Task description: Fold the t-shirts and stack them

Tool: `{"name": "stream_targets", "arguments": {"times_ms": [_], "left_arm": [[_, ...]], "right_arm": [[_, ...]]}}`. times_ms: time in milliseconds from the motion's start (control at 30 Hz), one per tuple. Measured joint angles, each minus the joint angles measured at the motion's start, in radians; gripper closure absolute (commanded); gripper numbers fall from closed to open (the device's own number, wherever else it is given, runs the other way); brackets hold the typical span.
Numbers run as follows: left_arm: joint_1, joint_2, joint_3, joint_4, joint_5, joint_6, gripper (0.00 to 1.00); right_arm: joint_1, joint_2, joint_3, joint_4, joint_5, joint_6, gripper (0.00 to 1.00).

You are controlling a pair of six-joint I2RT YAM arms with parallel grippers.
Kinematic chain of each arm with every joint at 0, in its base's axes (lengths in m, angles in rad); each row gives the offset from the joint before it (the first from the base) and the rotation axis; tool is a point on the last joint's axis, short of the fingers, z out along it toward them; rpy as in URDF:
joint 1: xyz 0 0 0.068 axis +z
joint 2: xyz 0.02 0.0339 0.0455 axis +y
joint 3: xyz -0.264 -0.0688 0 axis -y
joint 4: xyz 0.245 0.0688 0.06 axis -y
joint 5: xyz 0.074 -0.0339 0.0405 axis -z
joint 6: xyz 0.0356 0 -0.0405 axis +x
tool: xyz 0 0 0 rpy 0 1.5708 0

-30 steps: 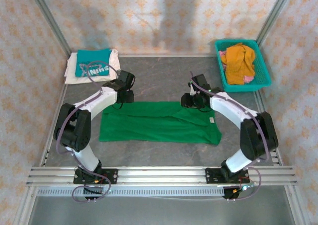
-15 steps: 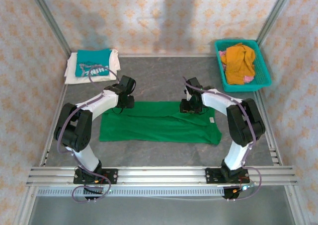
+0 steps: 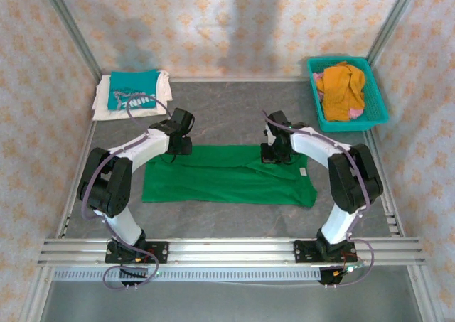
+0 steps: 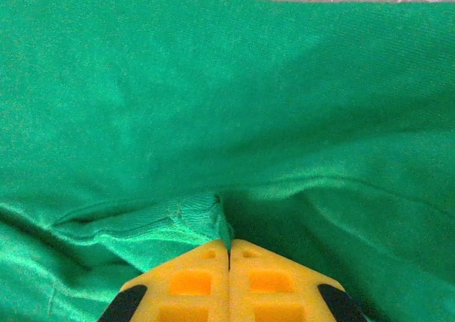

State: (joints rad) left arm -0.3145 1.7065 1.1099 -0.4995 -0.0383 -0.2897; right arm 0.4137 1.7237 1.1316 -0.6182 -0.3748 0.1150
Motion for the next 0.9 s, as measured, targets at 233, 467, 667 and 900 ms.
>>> {"name": "stream_targets", "arguments": {"times_ms": [233,467,667,900], "left_arm": [[0.0,0.0,0.0,0.0,-0.026,-0.003,0.58],[0.0,0.0,-0.005,0.001,-0.045,-0.008,0.58],[0.0,0.0,-0.023,0.003,-0.048,-0.008,0.58],[0.0,0.0,-0.037,0.018,-0.049,-0.008,0.58]], "right_arm": [[0.049,-0.103,0.0,-0.053,0.012,0.05,1.0],[0.158,-0.191,-0.012,-0.121,0.095,0.176,1.0],[0.279,-0.224,-0.018,-0.195,0.173,0.312,0.99],[0.351,-0.269,-0.094,-0.213,0.21,0.436,0.7]]}}
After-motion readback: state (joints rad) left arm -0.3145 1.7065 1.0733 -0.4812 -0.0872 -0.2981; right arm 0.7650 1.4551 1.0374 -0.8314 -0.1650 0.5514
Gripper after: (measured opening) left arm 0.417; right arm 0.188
